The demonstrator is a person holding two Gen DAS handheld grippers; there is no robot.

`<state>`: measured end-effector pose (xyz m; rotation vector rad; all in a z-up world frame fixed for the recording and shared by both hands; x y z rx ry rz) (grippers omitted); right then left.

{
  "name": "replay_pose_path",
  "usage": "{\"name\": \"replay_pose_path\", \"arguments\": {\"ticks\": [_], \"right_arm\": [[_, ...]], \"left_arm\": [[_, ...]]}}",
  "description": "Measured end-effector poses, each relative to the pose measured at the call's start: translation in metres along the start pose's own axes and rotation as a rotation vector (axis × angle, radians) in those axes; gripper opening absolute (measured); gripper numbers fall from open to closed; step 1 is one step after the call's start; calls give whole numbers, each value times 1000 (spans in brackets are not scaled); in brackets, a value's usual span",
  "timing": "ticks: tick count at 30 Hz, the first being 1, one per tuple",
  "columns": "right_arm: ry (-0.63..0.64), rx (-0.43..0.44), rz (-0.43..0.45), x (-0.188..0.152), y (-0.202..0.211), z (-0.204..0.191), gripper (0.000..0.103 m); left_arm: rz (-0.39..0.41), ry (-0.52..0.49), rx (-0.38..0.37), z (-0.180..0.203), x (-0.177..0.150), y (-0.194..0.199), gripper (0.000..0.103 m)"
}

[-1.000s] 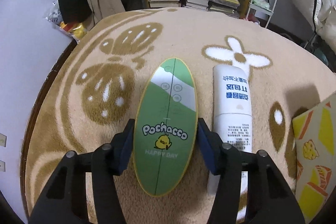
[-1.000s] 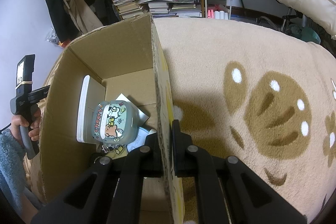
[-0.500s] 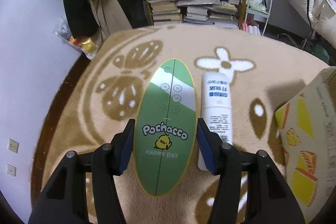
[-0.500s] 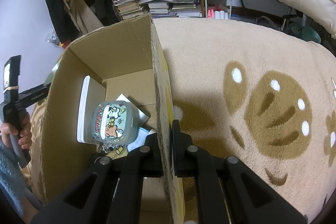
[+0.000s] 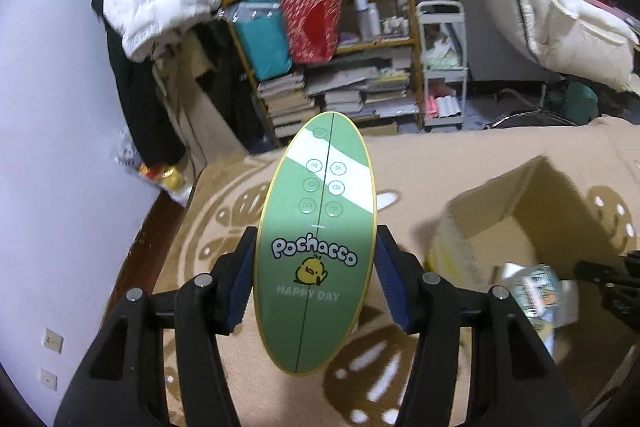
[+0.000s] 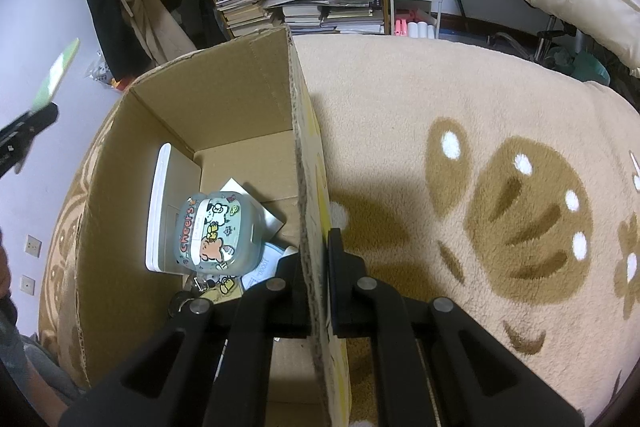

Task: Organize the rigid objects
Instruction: 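Lift the Pochacco board with the left tool and carry it over the box, then open the left tool to drop the board into the box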

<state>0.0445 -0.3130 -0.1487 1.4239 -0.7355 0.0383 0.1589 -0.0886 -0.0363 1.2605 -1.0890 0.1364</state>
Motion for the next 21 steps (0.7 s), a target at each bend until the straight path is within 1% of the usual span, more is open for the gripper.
{"name": "replay_pose_path", "arguments": {"ticks": [4,6,10,12,14,16,21], "right_arm": [[0,1,0,1,0,0,7],[0,0,0,0,0,0,7],[-1,0,1,0,0,0,7],[-1,0,0,0,0,0,7],[0,0,1,0,0,0,7],[0,0,1,-1,0,0,7],[1,-1,1,0,0,0,7]], "left_arm": [[32,-48,-53,31,9,18,55],[34,-72,-82,48,11,24,55],[32,-121,-71,83,6,28,55],[18,-138,-79,99,3,26,55],[-3,-153,-123,114,-2,23,55],[-19,-169,-148,125,-6,21,55],[-79,-187,-161,144,-17,11,55]]}}
Point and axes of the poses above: each gripper's, at about its wrist camera, not at the fingertips, and y roughly against the way its jaws point, z to its right, x to its top, the point moved 3 cm from there along -y, roughly the way its jaws point, and after that the axes turned 12 degrees about -x, right-handed, at the moved point
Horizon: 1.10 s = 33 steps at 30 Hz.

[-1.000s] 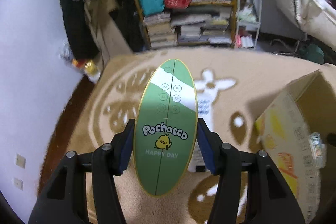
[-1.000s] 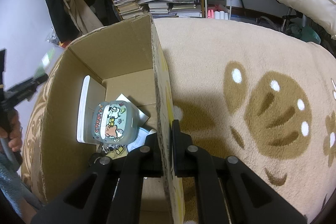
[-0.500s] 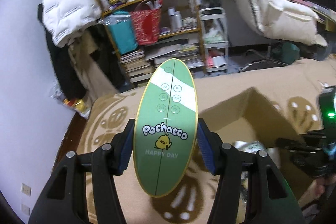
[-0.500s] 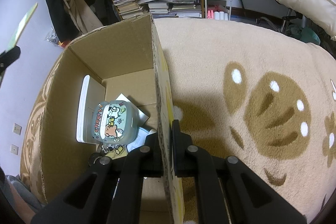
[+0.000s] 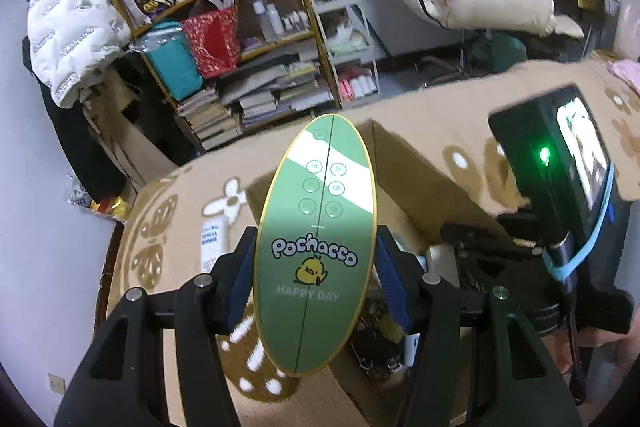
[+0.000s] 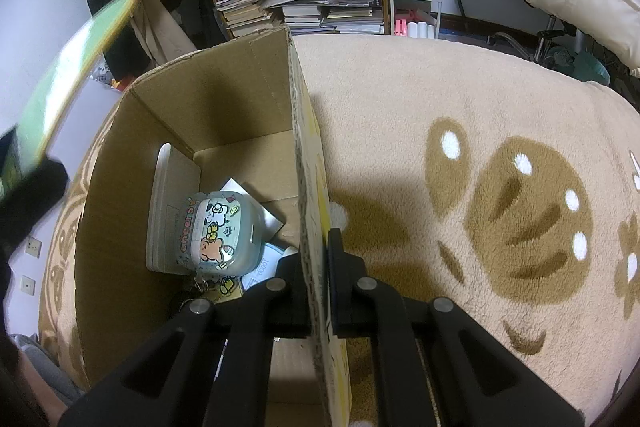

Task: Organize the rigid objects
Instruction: 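Open the left tool to drop the board into the box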

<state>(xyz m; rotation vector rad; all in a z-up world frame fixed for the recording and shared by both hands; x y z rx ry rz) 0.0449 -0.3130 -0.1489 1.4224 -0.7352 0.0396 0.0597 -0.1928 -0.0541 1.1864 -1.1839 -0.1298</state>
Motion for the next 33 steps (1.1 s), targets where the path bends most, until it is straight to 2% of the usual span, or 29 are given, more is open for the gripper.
{"name": "replay_pose_path", "arguments": {"ticks": [4,8,13,15,17,20,22,24,27,33], "right_arm": [[-1,1,0,-1,0,0,7],[-1,1,0,-1,0,0,7],[-3,2,1,-1,0,0,7],[-2,1,0,-2,0,0,7],[0,0,1,-1,0,0,7],[-4,2,0,-1,0,0,7],[-1,1,1,-2,0,0,7],[-1,0,1,-2,0,-1,7],[-2,1,1,-2,0,-1,7],[-1,0,1,-1,0,-1,7]], "left_arm": [[-32,27,-10,-1,-5,-7,55],[-37,60,5,-7,-8,-10,50],[-42,40,-1,-5,-9,-12,50],[-40,45,-21,-8,-6,-10,55],[-38,56,5,-17,-1,-6,77],[3,75,12,-30,6,6,94],[33,91,30,-42,10,13,100],[52,101,62,-56,13,16,102],[42,123,115,-80,13,10,102],[-8,239,121,-133,3,-15,102]]}}
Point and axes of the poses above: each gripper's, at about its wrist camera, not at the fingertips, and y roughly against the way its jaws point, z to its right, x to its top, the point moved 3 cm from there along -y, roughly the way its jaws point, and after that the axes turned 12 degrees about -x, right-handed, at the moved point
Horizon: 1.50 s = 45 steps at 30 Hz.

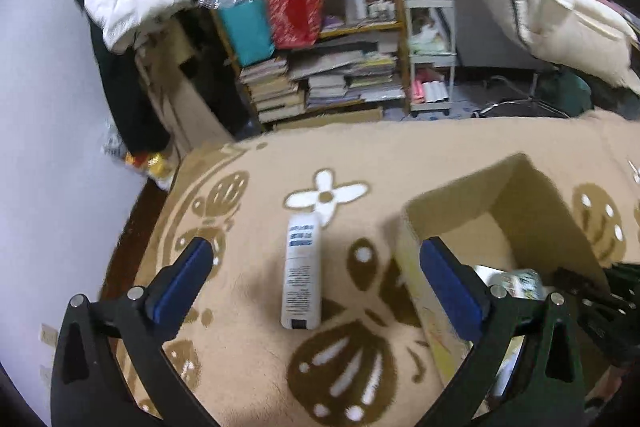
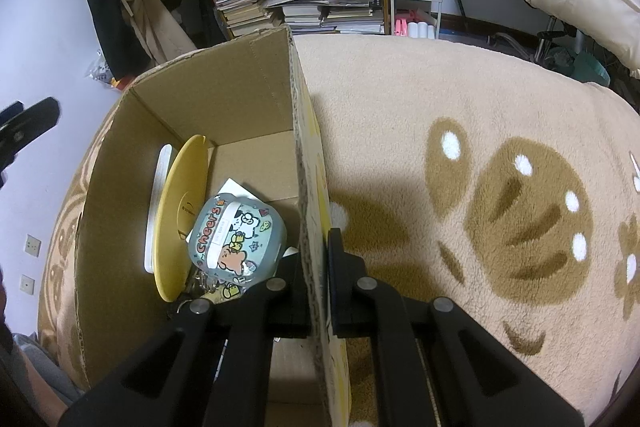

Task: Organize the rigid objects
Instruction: 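Move the left tool to the white tube and grasp it, then lift the white tube with the left tool and turn it upright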

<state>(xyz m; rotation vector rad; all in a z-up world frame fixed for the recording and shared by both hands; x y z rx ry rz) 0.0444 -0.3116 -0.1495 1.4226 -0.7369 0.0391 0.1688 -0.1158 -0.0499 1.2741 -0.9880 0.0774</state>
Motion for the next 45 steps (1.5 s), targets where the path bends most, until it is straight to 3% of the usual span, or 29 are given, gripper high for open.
{"name": "replay_pose_path", "arguments": {"ticks": [7,13,22,29,34,36,38,45], "right_arm": [[0,0,1,-1,0,0,7],[1,0,0,0,0,0,7],[2,-1,1,-1,0,0,7],[1,0,1,-1,0,0,7],[1,-1,1,-1,0,0,7],[2,-1,1,-1,0,0,7],[2,-1,2,-1,0,0,7],[3,-2,3,-1,0,0,7]], "left_arm": [[-45,137,-79,-35,-9,-36,102],[-121,158,-121,-40,-29,-74,102],[-197,201,-114,-50,-50,-111,101],[-240,243,-98,-58,-65,-133,77],[-227,260,-95,-60,-67,-136,70],[-218,267,-92,-61,-68,-137,62],[-215,250,-93,-60,-68,-136,44],[-219,200,-88,-54,-63,-124,41]]}}
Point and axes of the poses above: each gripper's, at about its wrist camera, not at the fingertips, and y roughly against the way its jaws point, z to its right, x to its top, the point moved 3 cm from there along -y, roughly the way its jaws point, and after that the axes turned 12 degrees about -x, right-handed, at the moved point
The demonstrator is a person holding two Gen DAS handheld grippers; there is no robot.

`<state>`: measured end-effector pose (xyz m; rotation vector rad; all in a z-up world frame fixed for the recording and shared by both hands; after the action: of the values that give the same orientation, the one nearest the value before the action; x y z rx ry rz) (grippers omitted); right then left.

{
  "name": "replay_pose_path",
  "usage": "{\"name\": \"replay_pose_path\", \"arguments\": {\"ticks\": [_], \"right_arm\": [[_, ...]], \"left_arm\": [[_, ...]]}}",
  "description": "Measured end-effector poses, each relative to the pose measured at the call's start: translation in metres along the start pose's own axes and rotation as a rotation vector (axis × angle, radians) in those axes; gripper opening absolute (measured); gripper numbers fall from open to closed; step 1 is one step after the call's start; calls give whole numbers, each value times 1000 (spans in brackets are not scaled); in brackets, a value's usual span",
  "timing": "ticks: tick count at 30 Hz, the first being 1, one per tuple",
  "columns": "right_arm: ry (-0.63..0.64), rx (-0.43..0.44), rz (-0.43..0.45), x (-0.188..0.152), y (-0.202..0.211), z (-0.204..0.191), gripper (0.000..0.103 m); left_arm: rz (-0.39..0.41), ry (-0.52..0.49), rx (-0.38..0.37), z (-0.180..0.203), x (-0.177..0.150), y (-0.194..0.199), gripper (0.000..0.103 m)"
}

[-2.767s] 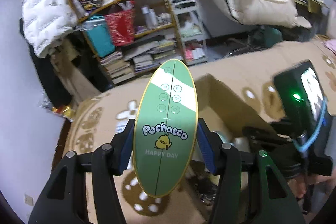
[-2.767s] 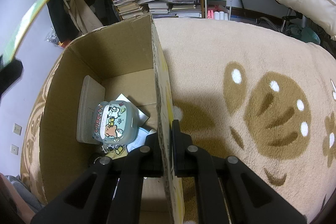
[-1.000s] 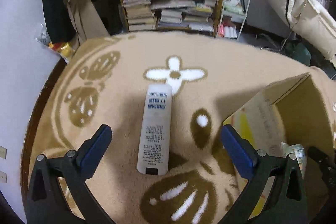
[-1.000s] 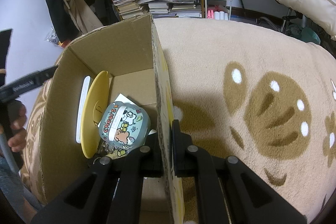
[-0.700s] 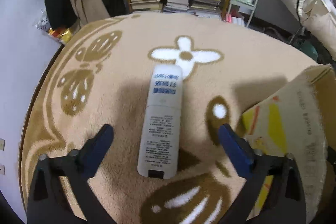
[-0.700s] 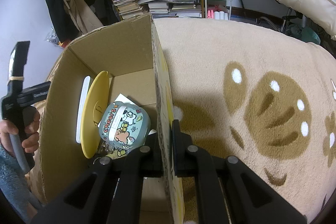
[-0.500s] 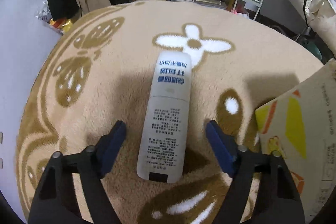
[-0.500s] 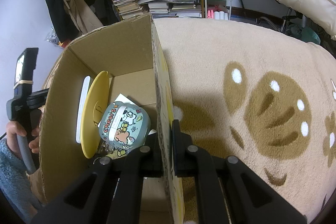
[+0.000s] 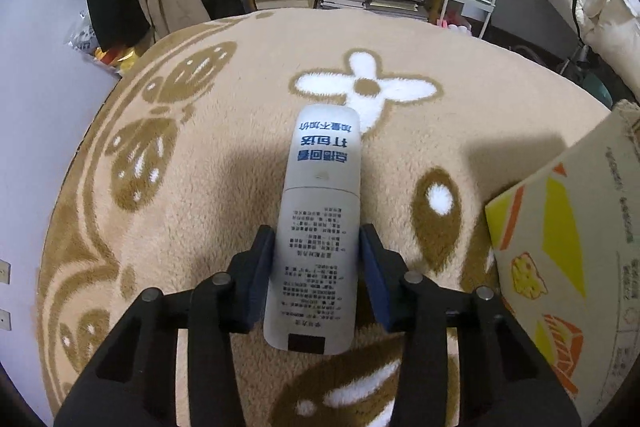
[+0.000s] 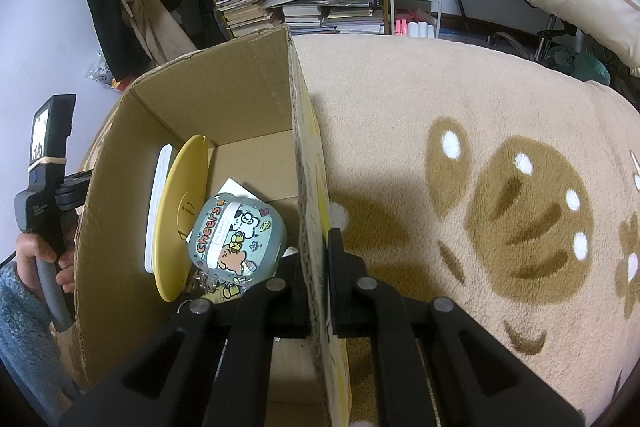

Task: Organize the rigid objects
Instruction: 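Lift the white tube with the left tool and turn it upright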

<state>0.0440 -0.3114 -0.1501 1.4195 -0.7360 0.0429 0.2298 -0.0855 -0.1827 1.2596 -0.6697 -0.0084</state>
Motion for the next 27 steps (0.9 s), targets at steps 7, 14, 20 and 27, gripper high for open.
{"name": "replay_pose_path", "arguments": {"ticks": [7,14,20,27], "right_arm": [[2,-2,0,0,0,0,7],[2,-1,0,0,0,0,7],[1,0,0,1,0,0,7],[1,0,0,1,0,0,7]], "left_arm": [[53,24,-13,-4,5,29,40],[68,68,17,-10,2,42,39],[80,63,43,-11,1,54,39],[108,54,52,-8,0,71,38]]}}
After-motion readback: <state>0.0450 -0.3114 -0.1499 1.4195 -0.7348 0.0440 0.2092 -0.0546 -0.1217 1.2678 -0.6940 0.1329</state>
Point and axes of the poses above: each gripper's, at about its wrist camera, not at the fingertips, and y roughly against the way its jaws point, z to its right, x to its top, the point moved 3 cm from there along -y, roughly the way its jaws point, and after that the axes turned 12 degrees about -x, right-handed, at the moved point
